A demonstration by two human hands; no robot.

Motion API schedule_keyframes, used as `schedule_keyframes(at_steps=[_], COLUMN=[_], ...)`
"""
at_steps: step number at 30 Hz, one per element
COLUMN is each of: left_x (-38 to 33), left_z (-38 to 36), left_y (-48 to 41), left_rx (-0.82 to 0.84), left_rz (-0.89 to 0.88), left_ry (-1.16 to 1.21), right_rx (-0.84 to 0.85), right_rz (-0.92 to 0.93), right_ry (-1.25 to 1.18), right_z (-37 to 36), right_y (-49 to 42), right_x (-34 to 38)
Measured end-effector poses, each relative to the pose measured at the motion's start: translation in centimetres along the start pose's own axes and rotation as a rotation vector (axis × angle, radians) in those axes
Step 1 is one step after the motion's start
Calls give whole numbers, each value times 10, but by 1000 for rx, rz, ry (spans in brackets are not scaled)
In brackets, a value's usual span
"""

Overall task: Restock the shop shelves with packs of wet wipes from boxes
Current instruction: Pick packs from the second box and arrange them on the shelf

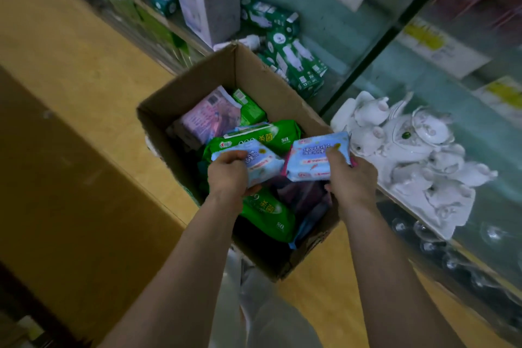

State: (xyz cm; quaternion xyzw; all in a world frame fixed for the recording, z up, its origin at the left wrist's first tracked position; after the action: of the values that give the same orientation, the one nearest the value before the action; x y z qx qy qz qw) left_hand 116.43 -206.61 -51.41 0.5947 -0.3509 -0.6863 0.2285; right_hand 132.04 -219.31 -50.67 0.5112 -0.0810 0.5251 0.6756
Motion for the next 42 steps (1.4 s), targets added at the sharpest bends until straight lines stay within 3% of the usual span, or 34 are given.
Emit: schedule_keyframes(at_steps=[3,9,18,27,42], left_x=[-10,-27,-58,-59,43], left_z=[8,13,74,167,381], left_y=[18,60,103,148,295], left_rx=[-9,108,-71,-218,-630], left_rz=[-36,-18,-171,-216,-387], left_ry=[-50,74,225,363,629], right_rx=[38,351,476,712,1176], right_rz=[27,29,249,324,501], right_ry=[-65,-59,89,133,394], right_z=[-4,-36,-52,-85,-122], right_y=[22,76,143,235,480], right_x=[21,45,84,86,-28])
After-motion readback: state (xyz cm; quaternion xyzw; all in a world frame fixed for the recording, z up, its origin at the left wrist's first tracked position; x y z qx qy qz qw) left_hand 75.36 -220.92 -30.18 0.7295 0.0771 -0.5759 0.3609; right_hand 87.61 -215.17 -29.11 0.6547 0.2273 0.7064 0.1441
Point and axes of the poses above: each hand's wrist, its own y-axis away from the middle knuckle, its own z-axis out of the back of the hand, x = y × z, the point moved 4 cm from there along -y, towards the middle knuckle, and after that the axes turned 6 degrees about -z, right-handed, at the moved point
